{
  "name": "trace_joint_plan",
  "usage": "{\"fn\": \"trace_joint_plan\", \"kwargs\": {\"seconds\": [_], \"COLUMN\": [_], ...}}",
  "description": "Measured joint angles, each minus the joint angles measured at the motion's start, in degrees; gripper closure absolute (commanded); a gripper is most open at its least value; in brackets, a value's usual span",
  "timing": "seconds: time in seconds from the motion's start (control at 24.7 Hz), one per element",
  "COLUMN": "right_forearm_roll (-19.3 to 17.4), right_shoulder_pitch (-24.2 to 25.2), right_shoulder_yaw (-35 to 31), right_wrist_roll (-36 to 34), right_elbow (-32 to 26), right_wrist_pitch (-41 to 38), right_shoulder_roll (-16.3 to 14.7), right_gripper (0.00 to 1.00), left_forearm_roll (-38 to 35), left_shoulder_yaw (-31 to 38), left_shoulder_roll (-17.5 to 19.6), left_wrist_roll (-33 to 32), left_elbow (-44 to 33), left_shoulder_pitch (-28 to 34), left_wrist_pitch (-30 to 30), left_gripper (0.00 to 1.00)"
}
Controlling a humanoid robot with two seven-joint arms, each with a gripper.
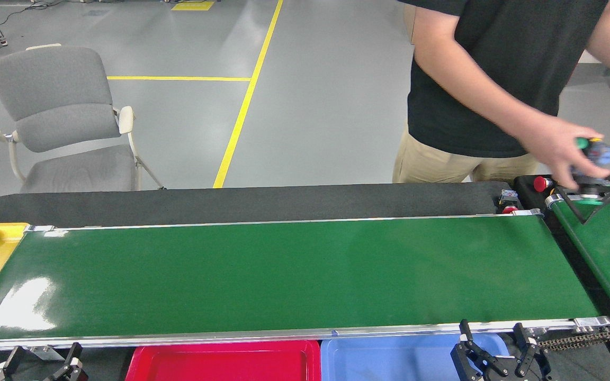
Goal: Pick switch part from conveyor to tray
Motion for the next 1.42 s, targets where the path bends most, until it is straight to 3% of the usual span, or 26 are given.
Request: {"fn": "trace_joint_plan", "kwargs": {"seconds": [0.77,1.05,1.42], "right_forearm_roll": [0.0,0.0,0.0], "right_shoulder_pitch": [-1.1,-3.7,-1.6], "right_shoulder_yaw": [0.2,0.2,3.2], "right_wrist_roll": [0.0,0.1,0.2], "right_elbow": [0.1,0.1,0.1], "right_wrist_pitch": [-0.2,-0.2,-0.4], "right_shoulder_roll": [-0.3,-0.4,-0.5], "right_gripper": [0.00,0.00,0.00], "left_forearm_roll": [0.3,0.3,0.3], "left_shoulder_yaw": [0.1,0.1,0.1], "left_shoulder_roll": [0.0,0.0,0.0], "left_wrist_roll": [0.7,0.7,0.7], "left_elbow": [0.3,0.3,0.3], "left_shoulder_pitch": [-0.5,-0.8,-0.6], "left_wrist_pitch": [-0.4,-0.4,-0.4], "left_gripper": [0.00,0.00,0.00]}}
